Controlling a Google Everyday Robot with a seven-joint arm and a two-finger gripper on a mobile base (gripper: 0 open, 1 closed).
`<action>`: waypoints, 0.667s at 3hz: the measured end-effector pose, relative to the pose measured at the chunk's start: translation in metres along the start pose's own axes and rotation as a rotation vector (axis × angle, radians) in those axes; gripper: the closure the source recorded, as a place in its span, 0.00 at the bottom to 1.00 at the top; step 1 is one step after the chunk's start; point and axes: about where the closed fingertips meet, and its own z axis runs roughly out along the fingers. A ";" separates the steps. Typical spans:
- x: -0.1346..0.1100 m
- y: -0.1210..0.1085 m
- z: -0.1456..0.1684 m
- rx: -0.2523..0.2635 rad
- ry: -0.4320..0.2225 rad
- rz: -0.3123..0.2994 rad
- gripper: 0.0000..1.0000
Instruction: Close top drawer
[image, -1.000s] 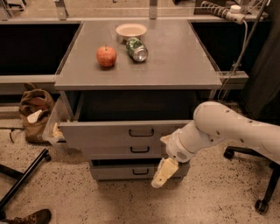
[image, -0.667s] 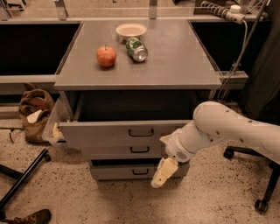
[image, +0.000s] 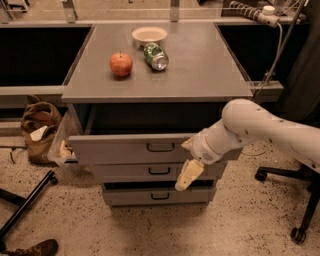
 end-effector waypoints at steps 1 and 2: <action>-0.013 -0.043 0.006 0.029 0.011 -0.035 0.00; -0.021 -0.069 0.014 0.038 0.020 -0.048 0.00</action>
Offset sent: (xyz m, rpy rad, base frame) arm 0.1222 0.0116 0.0004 -0.0548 -0.0783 0.0198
